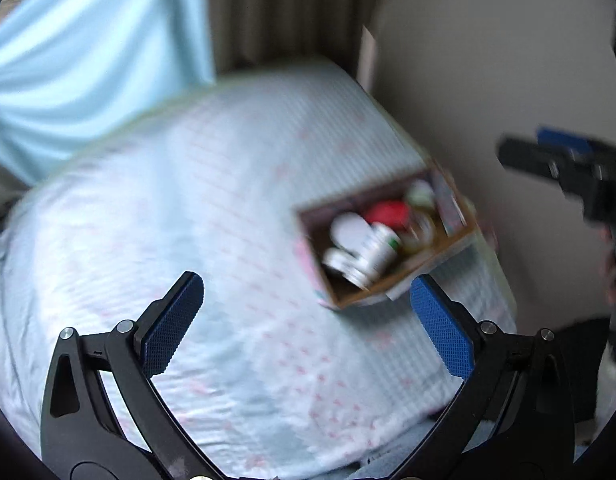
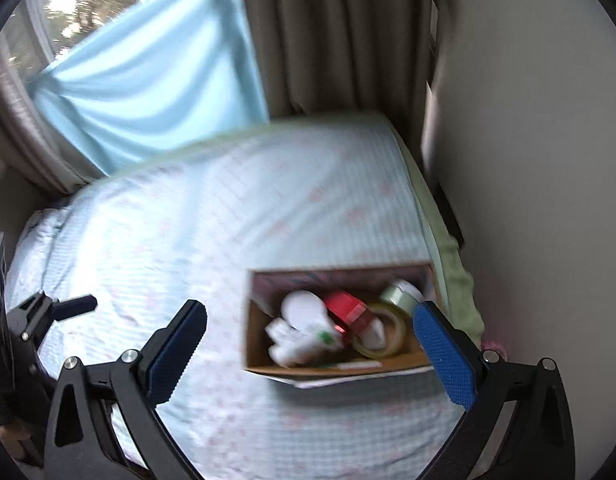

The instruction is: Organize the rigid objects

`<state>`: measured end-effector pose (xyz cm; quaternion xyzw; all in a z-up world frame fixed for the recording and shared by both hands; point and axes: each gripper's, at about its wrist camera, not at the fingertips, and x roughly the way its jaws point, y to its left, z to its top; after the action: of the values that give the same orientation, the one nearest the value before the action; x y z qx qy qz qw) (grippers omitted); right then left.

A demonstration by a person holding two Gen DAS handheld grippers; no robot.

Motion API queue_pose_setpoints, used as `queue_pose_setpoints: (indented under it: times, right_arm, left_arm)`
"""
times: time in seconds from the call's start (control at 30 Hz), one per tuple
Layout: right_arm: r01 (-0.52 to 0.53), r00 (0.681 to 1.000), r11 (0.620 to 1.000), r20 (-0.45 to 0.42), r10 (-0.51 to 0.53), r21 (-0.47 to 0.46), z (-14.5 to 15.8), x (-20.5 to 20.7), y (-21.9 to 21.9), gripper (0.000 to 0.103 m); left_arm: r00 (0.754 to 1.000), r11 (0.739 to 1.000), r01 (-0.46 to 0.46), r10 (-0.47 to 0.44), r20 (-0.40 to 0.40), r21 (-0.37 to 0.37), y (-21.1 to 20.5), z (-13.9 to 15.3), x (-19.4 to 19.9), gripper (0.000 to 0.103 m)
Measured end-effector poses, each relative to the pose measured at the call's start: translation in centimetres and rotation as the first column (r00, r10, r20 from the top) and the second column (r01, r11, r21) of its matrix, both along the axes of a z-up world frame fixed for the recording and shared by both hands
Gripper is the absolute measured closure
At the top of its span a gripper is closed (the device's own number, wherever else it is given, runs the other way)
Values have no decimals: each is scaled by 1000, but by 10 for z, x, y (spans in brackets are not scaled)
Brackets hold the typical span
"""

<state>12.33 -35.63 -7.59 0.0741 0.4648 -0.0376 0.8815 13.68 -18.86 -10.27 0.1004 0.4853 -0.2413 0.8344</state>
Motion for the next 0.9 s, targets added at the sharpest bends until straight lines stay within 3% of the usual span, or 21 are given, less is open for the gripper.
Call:
queue_pose_setpoints:
  times: [0.1,0.2,0.3,0.4,0.57,0.9]
  right_arm:
    - [-21,992,999,121,24,-25,42,-17,42,0]
    - [-41,976,998,213,52,-56,69,-36,79,0]
    - [-55,961,996,266,71,-66,79,-55,107,0]
    - [-54,957,995,279,77,-88,78,-66,123,0]
    - [-53,950,993,302,82,-103,77,-81,136,0]
    - [-20,940,991,335,62,-129,86,-89,140,0]
  left_arm:
    - [985,992,-112,118,128,-49,57,45,-16,0]
    - [942,968,-222,243,230,-113,108,76,-39,0]
    - [894,943,-285,327,308,-174,148,94,-64,0]
    - [854,934,-313,356,379,-172,168,105,-85,0]
    - [828,925,-314,377,414,-215,178,108,-104,0]
    - [816,920,-299,385,431,-255,177,112,-111,0]
